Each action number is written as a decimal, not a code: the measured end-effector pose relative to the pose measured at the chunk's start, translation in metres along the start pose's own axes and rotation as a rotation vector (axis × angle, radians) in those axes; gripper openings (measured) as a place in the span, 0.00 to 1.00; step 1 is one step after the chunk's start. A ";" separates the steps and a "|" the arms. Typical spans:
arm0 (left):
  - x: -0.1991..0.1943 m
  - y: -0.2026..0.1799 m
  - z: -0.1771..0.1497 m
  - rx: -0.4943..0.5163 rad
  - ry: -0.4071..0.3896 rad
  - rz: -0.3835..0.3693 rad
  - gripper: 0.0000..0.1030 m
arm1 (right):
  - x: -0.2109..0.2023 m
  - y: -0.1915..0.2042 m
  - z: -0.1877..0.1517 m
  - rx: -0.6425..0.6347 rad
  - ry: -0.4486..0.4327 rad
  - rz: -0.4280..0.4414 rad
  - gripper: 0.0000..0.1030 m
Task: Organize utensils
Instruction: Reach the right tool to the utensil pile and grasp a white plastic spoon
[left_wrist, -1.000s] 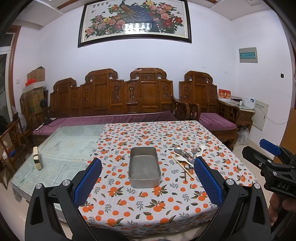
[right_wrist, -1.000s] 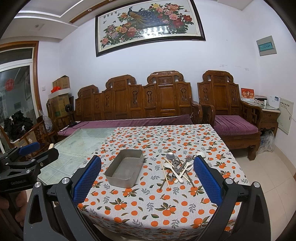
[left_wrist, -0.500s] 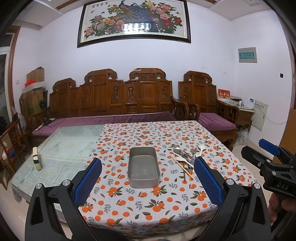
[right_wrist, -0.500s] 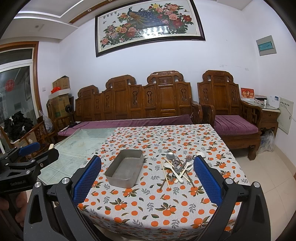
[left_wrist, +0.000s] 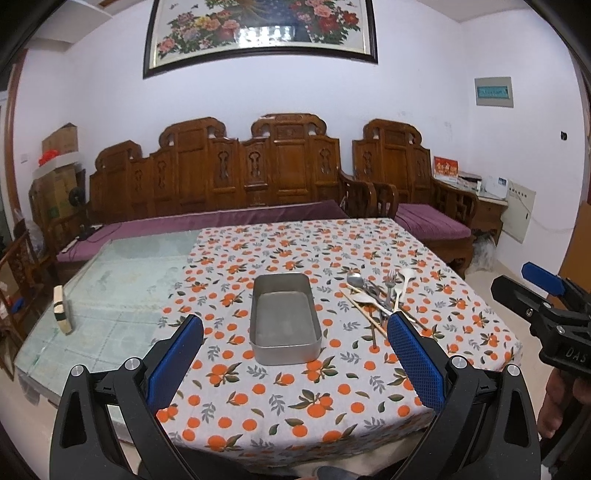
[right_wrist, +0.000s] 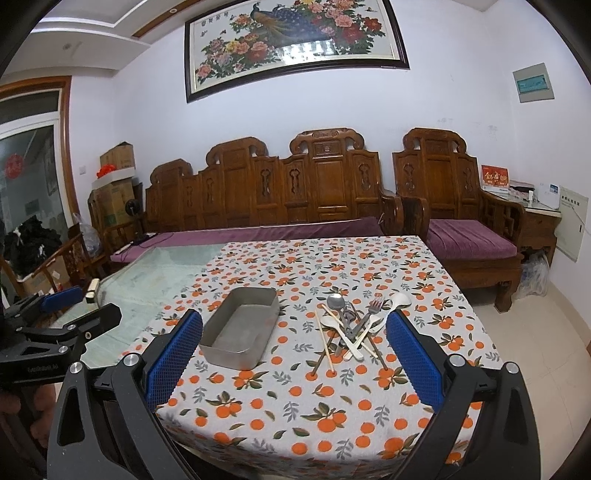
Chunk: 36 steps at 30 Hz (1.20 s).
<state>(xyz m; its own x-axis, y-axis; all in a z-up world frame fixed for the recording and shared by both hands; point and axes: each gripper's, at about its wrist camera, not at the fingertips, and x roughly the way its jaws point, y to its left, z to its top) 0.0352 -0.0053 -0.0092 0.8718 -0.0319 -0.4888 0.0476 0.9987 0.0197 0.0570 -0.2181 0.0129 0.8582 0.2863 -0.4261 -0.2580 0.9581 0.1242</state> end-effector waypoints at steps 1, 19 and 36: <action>0.006 0.000 -0.001 0.004 0.006 -0.003 0.94 | 0.006 -0.002 0.001 -0.004 0.007 -0.001 0.94; 0.131 -0.011 0.006 0.061 0.152 -0.104 0.94 | 0.136 -0.064 0.005 -0.004 0.145 -0.021 0.62; 0.231 -0.056 0.003 0.081 0.274 -0.177 0.84 | 0.270 -0.127 -0.024 0.011 0.277 0.054 0.40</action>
<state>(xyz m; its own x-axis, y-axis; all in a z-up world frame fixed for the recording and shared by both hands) 0.2353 -0.0683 -0.1203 0.6836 -0.1815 -0.7069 0.2345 0.9719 -0.0227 0.3106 -0.2626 -0.1393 0.6886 0.3267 -0.6474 -0.2940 0.9419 0.1626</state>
